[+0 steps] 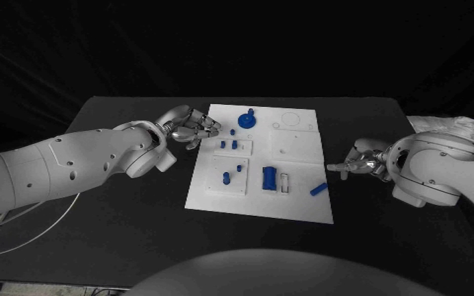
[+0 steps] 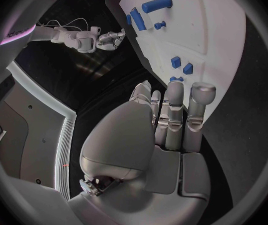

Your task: Assemble the parts on the task board

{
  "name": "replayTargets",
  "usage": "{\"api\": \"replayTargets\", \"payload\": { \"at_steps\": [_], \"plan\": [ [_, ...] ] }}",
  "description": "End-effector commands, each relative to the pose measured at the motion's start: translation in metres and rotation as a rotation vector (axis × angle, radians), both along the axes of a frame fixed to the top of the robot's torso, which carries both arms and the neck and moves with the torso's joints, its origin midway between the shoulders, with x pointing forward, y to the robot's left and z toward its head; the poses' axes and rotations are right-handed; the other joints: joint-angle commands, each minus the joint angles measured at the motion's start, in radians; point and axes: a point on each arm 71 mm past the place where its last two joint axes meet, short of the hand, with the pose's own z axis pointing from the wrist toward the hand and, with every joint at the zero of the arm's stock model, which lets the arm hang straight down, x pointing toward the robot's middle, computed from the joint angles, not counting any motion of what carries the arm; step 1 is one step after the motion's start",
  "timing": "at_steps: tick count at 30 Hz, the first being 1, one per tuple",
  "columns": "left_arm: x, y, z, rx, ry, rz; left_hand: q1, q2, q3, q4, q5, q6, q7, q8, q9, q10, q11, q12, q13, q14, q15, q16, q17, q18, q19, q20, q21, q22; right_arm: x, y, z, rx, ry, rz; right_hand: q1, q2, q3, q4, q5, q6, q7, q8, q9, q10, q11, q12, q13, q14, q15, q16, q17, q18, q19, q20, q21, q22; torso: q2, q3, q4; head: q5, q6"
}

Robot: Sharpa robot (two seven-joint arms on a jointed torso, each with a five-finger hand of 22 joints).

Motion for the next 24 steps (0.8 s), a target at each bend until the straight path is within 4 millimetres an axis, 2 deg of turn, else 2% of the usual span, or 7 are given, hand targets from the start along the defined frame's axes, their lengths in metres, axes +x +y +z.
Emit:
{"api": "replayTargets", "payload": {
  "at_steps": [1,6,9,14,16,19,24],
  "plan": [
    [0.0,-0.002,0.001,-0.009,-0.007,-0.011,0.004,0.007,-0.006,0.001,0.004,0.001,0.005,0.001,0.001,0.003,0.0,0.007,0.001,-0.004,-0.001,0.001,0.001,0.019,-0.005,0.001,0.0,0.102,-0.007,0.003,-0.003,0.102,0.091,-0.065,-0.012,0.004,0.0,0.011,0.009,0.001,0.007,-0.013,-0.013,0.104,0.009,0.004,0.263,0.095,0.003,-0.006,0.22,0.006,0.042,0.001,0.006,0.216,0.0,0.0002,0.0016,-0.009,0.0],
    [0.0,-0.003,0.001,-0.008,-0.004,-0.012,0.004,0.007,-0.006,0.001,0.004,0.001,0.006,0.001,0.001,0.003,0.0,0.007,0.001,-0.004,-0.001,0.002,0.001,0.019,-0.005,0.001,0.0,0.102,-0.013,0.006,-0.007,0.206,0.198,-0.135,-0.022,0.008,-0.004,0.023,0.005,-0.011,0.015,-0.038,-0.052,0.104,0.015,0.004,0.263,0.094,0.007,-0.007,0.217,0.005,0.044,0.004,0.01,0.217,0.003,0.0003,0.0023,-0.013,0.0],
    [0.0,-0.003,0.0,-0.007,-0.001,-0.012,0.004,0.007,-0.006,0.001,0.004,0.001,0.006,0.001,0.001,0.003,0.0,0.007,0.001,-0.004,-0.001,0.002,0.001,0.019,-0.005,0.001,0.0,0.102,-0.017,0.009,-0.01,0.288,0.273,-0.197,-0.025,0.008,-0.006,0.023,0.006,-0.05,0.029,-0.05,-0.106,0.104,0.026,0.004,0.263,0.094,0.016,-0.007,0.216,0.004,0.045,0.01,0.012,0.218,0.002,-0.0005,0.0023,-0.013,0.0],
    [0.0,-0.005,0.0,-0.007,0.004,-0.015,0.004,0.007,-0.006,0.001,0.004,0.003,0.008,0.002,0.001,0.004,0.0,0.008,0.001,-0.004,-0.002,0.001,-0.001,0.02,-0.006,0.001,-0.002,0.102,-0.02,0.014,-0.013,0.393,0.347,-0.3,0.005,0.0,0.002,-0.011,0.047,-0.152,0.06,-0.05,-0.209,0.104,0.054,0.004,0.263,0.092,0.039,-0.012,0.208,0.007,0.039,0.029,-0.002,0.213,0.001,-0.0004,0.0025,-0.015,0.0],
    [0.0,-0.005,0.0,-0.007,0.006,-0.017,0.005,0.007,-0.006,0.001,0.004,0.003,0.008,0.002,0.001,0.004,0.0,0.008,0.001,-0.004,-0.002,0.001,-0.001,0.02,-0.006,0.001,-0.002,0.102,-0.02,0.016,-0.014,0.412,0.357,-0.328,0.011,-0.002,0.004,-0.02,0.062,-0.178,0.068,-0.051,-0.239,0.104,0.062,0.004,0.263,0.09,0.045,-0.016,0.201,0.011,0.031,0.036,-0.018,0.208,0.001,-0.0003,0.0019,-0.015,0.0],
    [0.0,-0.006,0.0,-0.006,0.008,-0.018,0.005,0.007,-0.006,0.001,0.004,0.003,0.008,0.002,0.001,0.004,0.0,0.008,0.001,-0.004,-0.002,0.001,0.0,0.02,-0.006,0.001,-0.003,0.102,-0.019,0.016,-0.015,0.425,0.364,-0.354,0.013,-0.001,0.005,-0.025,0.084,-0.191,0.074,-0.05,-0.266,0.104,0.067,0.004,0.263,0.089,0.051,-0.018,0.197,0.013,0.027,0.042,-0.027,0.205,0.001,0.0,0.0016,-0.016,0.0],
    [0.0,-0.005,-0.001,-0.004,0.011,-0.016,0.005,0.007,-0.006,0.001,0.004,0.003,0.008,0.002,0.001,0.004,0.0,0.008,0.001,-0.004,-0.002,0.001,0.0,0.02,-0.006,0.001,-0.003,0.102,-0.017,0.015,-0.016,0.429,0.37,-0.379,0.009,0.004,0.008,-0.026,0.107,-0.185,0.075,-0.046,-0.286,0.104,0.069,0.004,0.263,0.088,0.053,-0.021,0.193,0.015,0.025,0.046,-0.033,0.204,0.001,0.0003,0.0008,-0.014,0.0]
  ]
}}
